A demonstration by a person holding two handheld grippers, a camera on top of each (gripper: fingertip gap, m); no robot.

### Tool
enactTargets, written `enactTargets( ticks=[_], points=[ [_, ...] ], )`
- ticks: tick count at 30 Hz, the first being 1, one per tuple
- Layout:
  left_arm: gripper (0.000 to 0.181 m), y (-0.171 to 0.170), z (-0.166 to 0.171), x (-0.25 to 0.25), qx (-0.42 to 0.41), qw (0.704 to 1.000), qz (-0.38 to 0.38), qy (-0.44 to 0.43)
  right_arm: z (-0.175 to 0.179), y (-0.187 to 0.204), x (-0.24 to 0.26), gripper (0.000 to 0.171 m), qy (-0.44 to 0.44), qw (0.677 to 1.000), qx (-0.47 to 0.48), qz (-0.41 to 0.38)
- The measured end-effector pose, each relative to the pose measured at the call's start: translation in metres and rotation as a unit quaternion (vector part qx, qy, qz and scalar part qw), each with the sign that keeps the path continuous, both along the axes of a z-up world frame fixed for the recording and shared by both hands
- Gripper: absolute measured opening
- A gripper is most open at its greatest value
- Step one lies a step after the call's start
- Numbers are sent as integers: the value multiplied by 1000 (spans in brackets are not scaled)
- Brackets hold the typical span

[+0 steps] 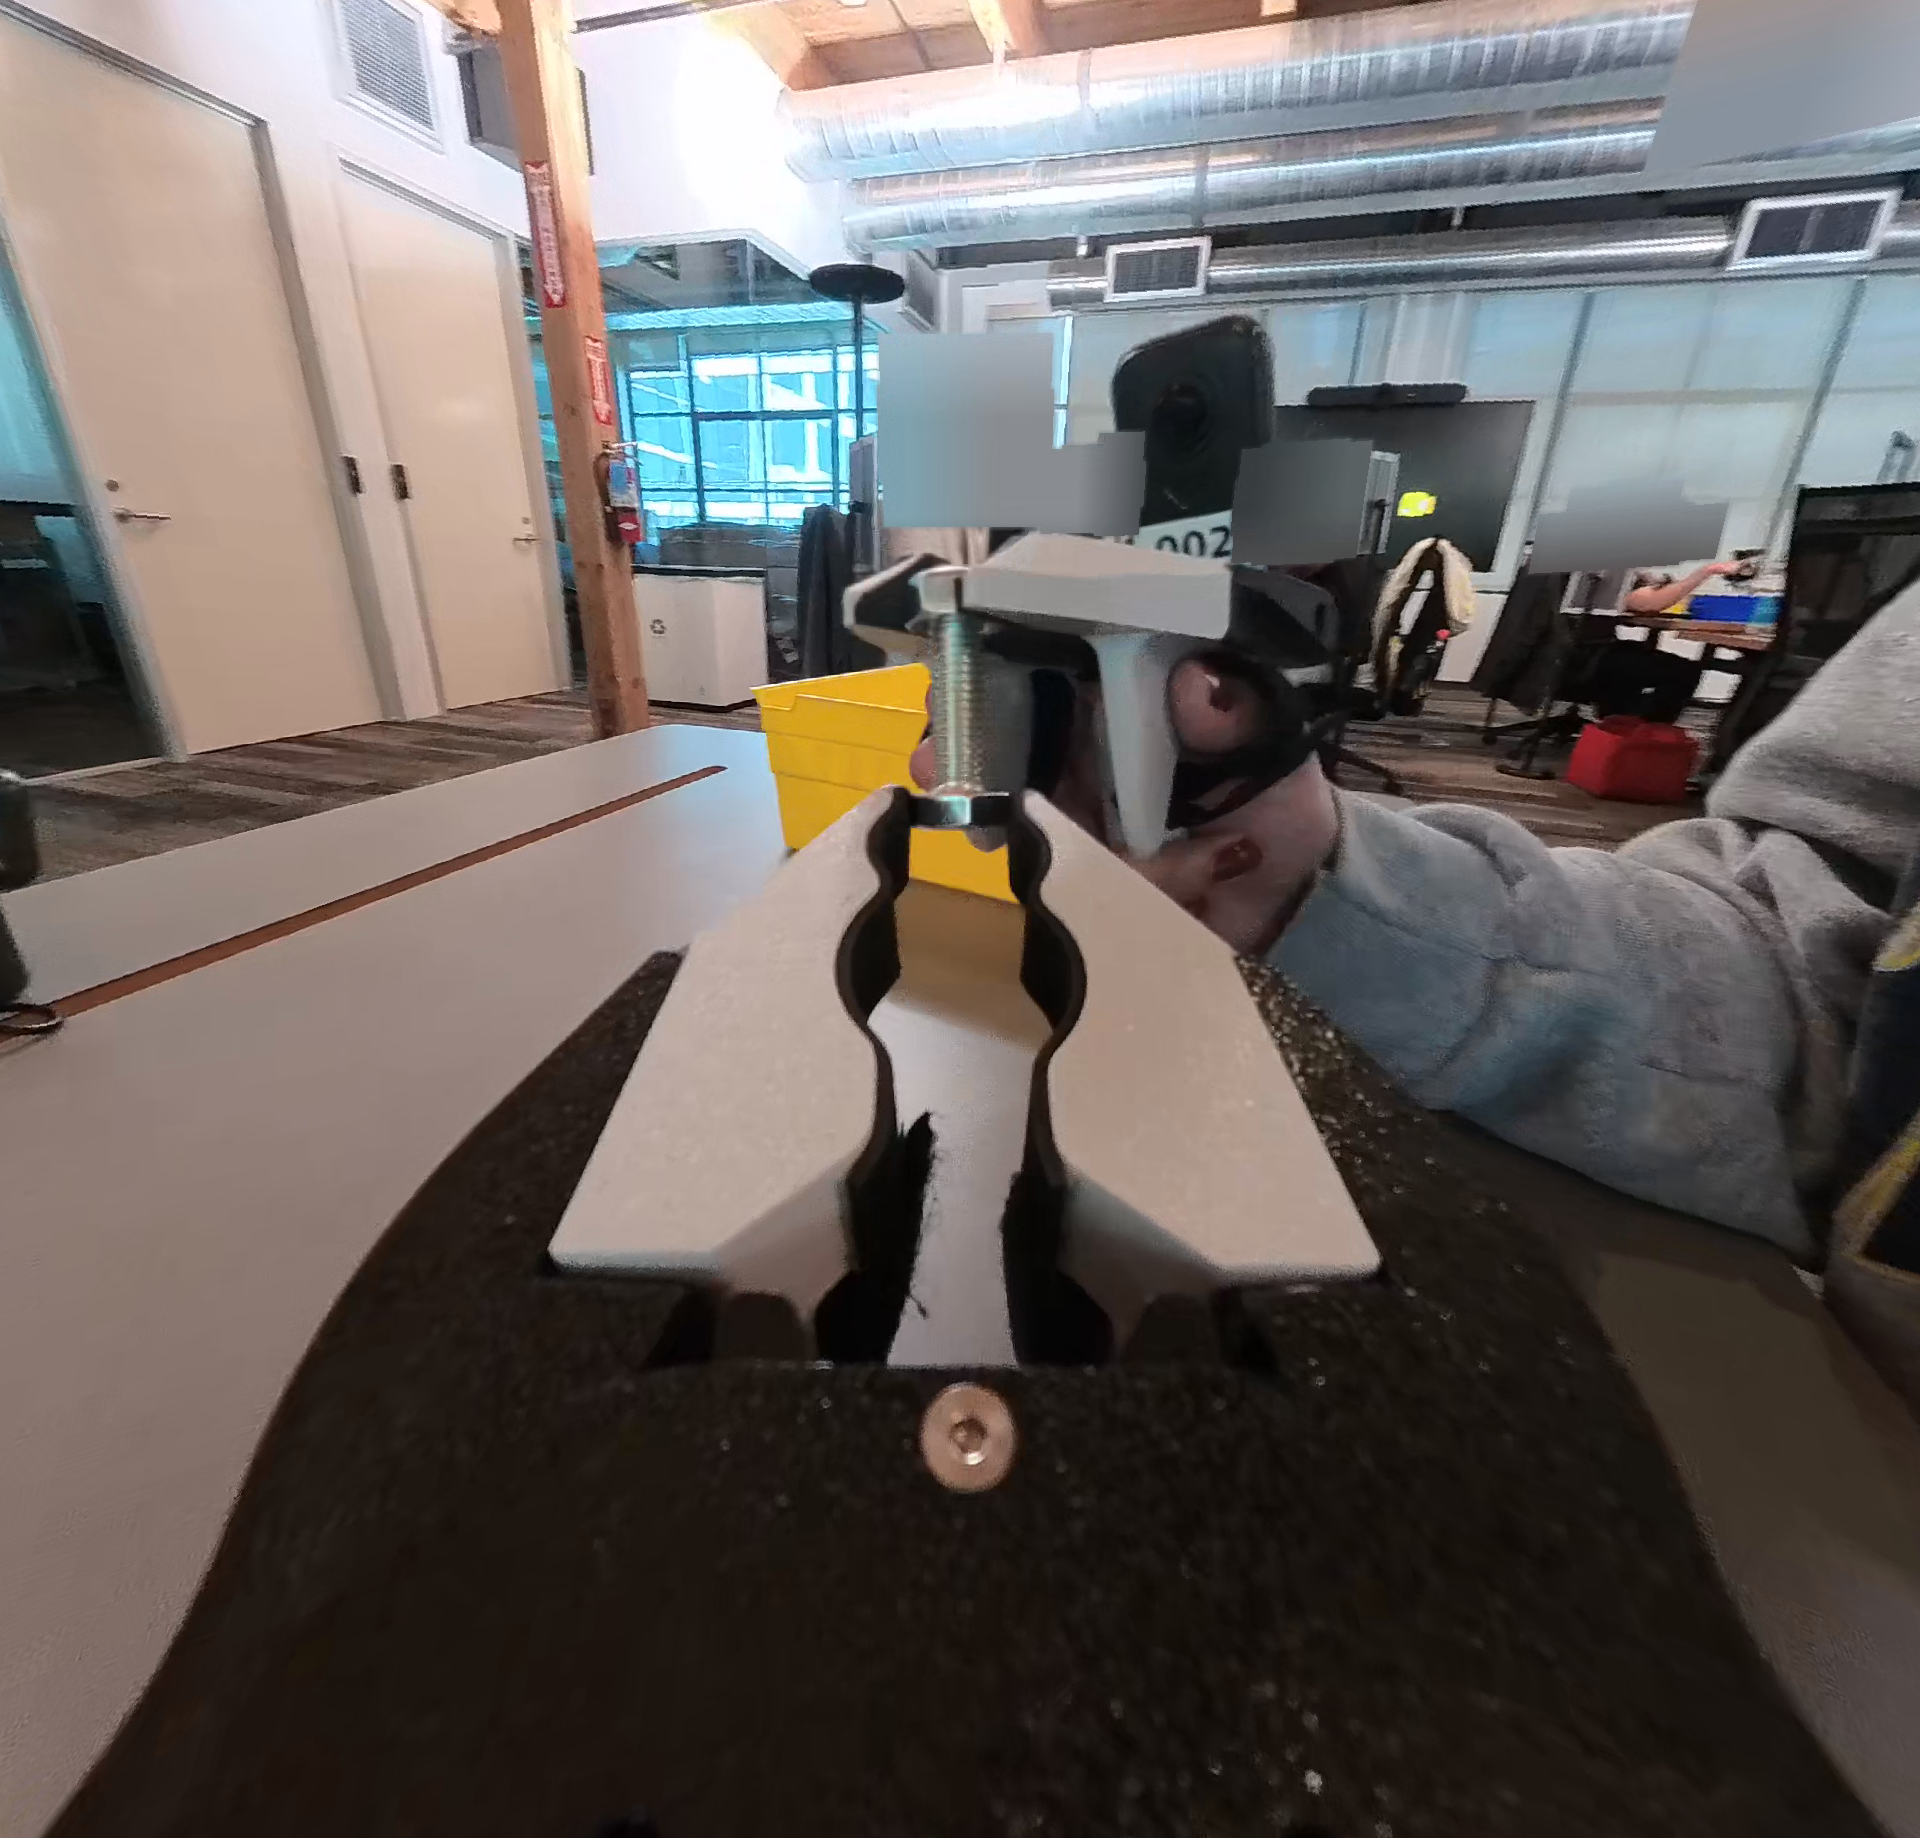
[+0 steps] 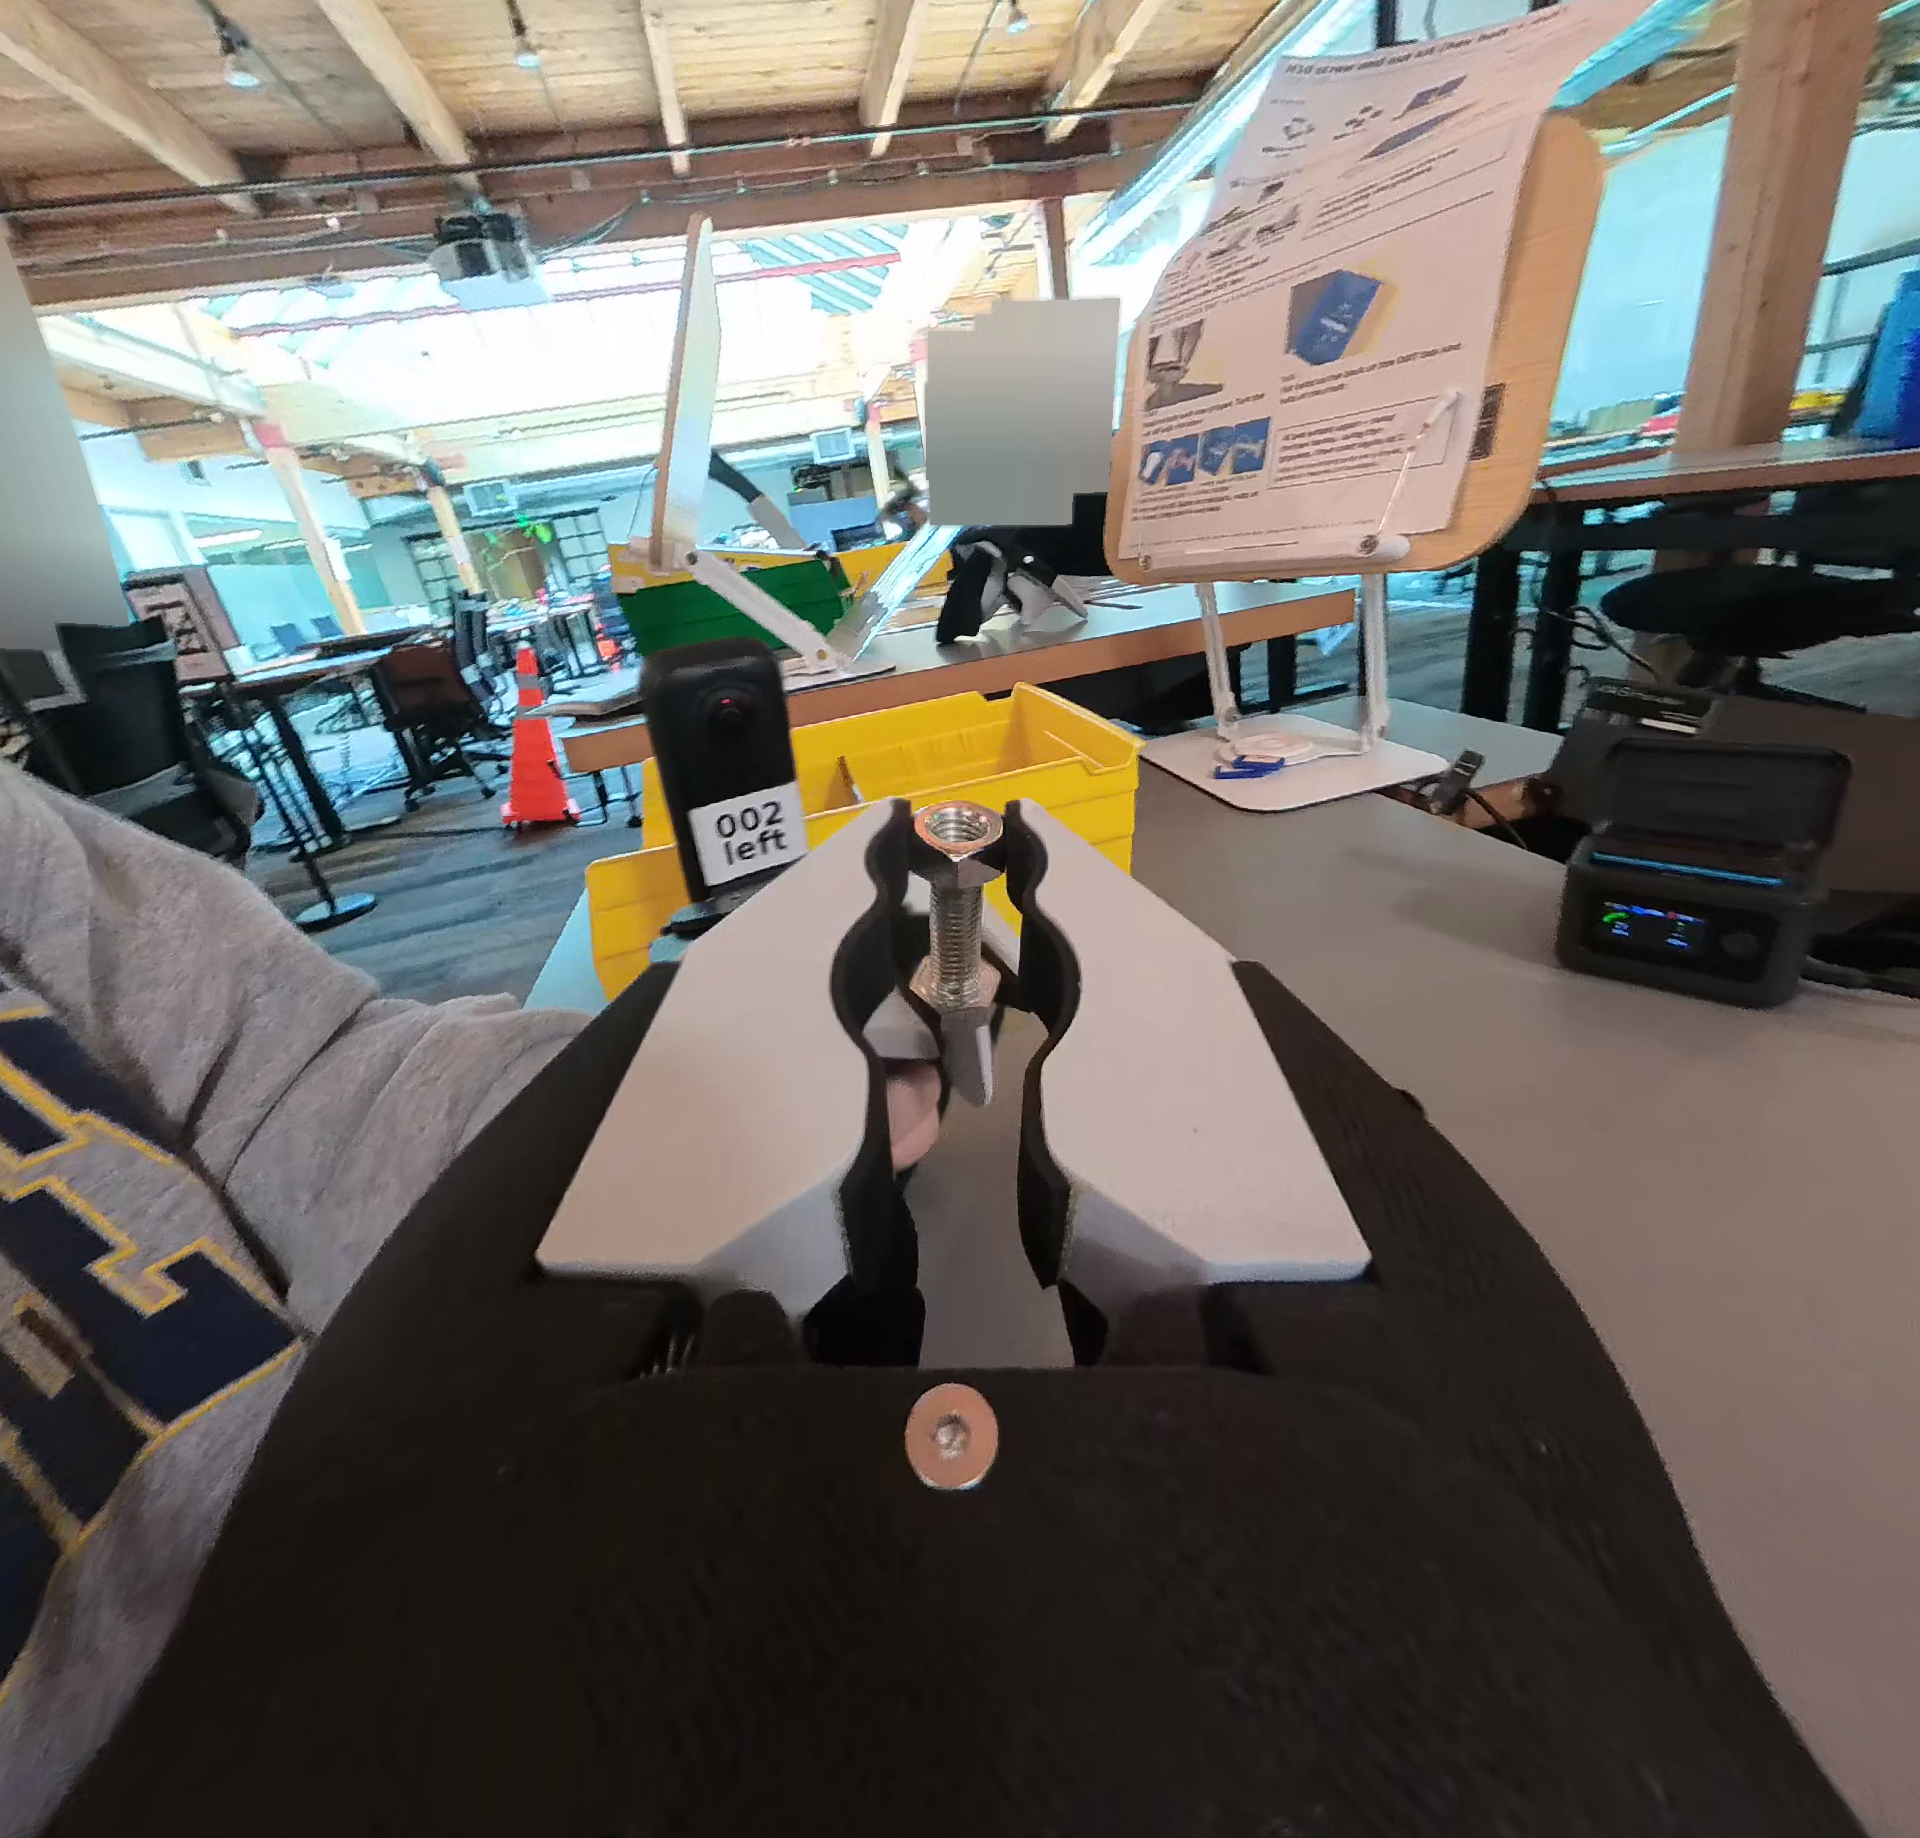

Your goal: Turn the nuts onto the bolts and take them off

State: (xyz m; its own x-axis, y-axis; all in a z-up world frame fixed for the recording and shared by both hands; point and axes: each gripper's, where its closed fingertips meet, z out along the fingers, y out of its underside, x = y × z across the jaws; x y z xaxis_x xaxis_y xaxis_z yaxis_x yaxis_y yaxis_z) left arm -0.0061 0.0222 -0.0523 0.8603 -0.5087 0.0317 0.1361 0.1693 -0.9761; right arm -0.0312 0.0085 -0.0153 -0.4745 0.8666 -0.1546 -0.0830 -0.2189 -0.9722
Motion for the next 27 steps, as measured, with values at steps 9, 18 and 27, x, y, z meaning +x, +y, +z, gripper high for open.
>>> enactTargets(
  ticks=[9, 18, 27],
  points=[
    [16, 9, -7, -16, -13, 993, 106, 44, -6, 4, -21, 16, -11, 991, -33, -129],
    [16, 14, -14, -24, -38, 990, 128, 55, -11, 12, -21, 16, -28, 983, 45, -174],
    [16, 21, -30, -33, -86, 982, 150, 78, -23, 22, -19, 16, -62, 985, 77, -141]
  ],
)
